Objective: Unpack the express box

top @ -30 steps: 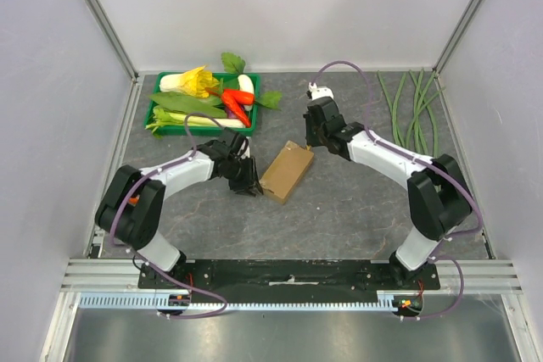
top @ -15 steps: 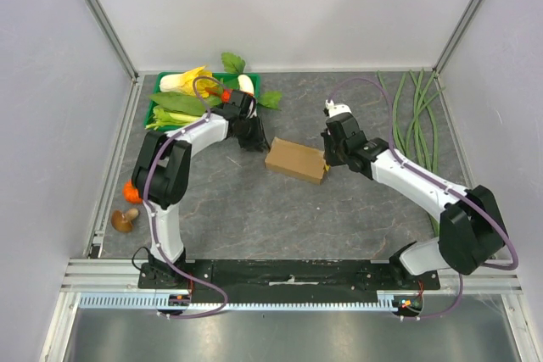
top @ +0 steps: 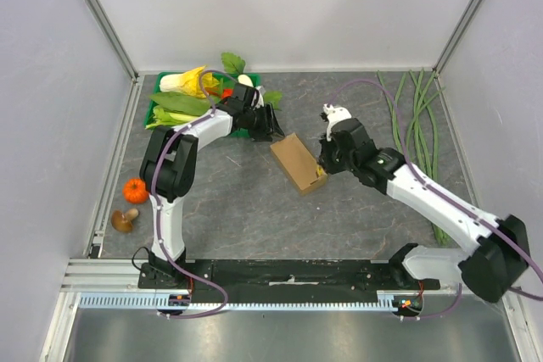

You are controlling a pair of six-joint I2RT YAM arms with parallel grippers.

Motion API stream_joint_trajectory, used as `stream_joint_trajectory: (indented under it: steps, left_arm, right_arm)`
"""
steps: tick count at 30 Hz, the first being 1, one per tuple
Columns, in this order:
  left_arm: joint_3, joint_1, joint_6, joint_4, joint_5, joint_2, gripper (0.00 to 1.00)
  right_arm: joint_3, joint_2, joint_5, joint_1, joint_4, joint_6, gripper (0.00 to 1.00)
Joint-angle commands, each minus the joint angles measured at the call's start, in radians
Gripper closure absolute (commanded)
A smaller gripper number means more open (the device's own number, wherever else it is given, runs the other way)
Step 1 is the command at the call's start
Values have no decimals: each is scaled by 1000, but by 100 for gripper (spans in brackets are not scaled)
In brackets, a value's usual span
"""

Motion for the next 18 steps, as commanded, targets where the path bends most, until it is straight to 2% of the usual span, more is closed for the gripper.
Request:
stream_joint_trajectory:
  steps: [1, 5, 9, 15, 18]
  left_arm:
    - [-45, 17, 16, 62, 83, -122, 41]
    - [-114, 17, 11, 76, 136, -214, 33]
    - [-253, 17, -19, 107, 149, -283, 32]
    - [-396, 8, -96, 203, 218, -297, 33]
    - [-402, -10, -124, 260, 268, -268, 33]
  right_arm:
    - [36, -103, 40, -3, 0, -39, 100]
    - [62, -50, 107, -3, 9, -59, 100]
    - [80, 27, 156, -32, 64, -65, 100]
    - [92, 145, 112, -93, 170, -88, 100]
    - [103, 196, 109, -103, 205, -106, 100]
